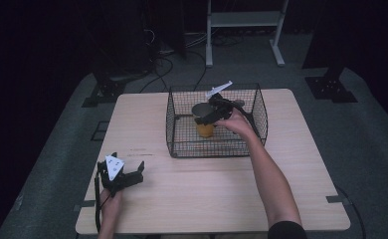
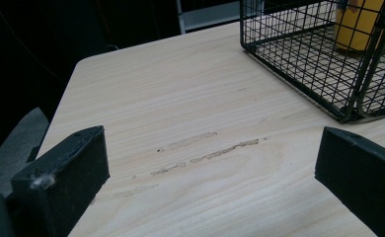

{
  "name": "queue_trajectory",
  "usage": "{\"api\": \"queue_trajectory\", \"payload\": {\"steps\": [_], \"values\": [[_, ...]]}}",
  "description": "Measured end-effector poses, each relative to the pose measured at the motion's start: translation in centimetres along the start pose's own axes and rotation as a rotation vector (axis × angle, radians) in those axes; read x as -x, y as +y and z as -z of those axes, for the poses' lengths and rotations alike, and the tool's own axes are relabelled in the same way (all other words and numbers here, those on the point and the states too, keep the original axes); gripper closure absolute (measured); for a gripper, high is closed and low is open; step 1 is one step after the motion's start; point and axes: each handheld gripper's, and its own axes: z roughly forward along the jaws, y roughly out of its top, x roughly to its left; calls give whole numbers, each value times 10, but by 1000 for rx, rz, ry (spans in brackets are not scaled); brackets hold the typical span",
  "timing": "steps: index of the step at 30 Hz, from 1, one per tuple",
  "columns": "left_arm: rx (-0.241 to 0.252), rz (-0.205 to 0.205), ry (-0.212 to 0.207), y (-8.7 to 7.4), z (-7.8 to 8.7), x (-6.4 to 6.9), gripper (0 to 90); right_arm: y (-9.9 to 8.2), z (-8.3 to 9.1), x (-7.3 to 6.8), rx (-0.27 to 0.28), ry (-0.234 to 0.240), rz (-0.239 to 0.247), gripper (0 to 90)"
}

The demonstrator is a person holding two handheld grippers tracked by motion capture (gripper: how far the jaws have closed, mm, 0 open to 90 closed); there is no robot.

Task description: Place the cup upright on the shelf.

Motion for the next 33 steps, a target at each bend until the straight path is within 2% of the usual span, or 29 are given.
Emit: {"api": "queue_trajectory", "payload": {"steps": [9,16,22,24,29,33], "values": [[1,0,0,0,0,0,0,-4,1,-2,8,-4,10,91],[1,-1,1,0,0,1,0,-4,4,-4,9,-37,43,64],[0,-3,1,0,0,1,0,-4,5,-4,4,-40,48,61],[-1,-4,1,0,0,1,0,-4,5,-5,13,-48,48,23],[-1,-2,1,0,0,1,0,1,8,-8,60,-46,52,22],[-1,-2,0,0,0,0,0,3,10,-9,65,-50,53,22]]}}
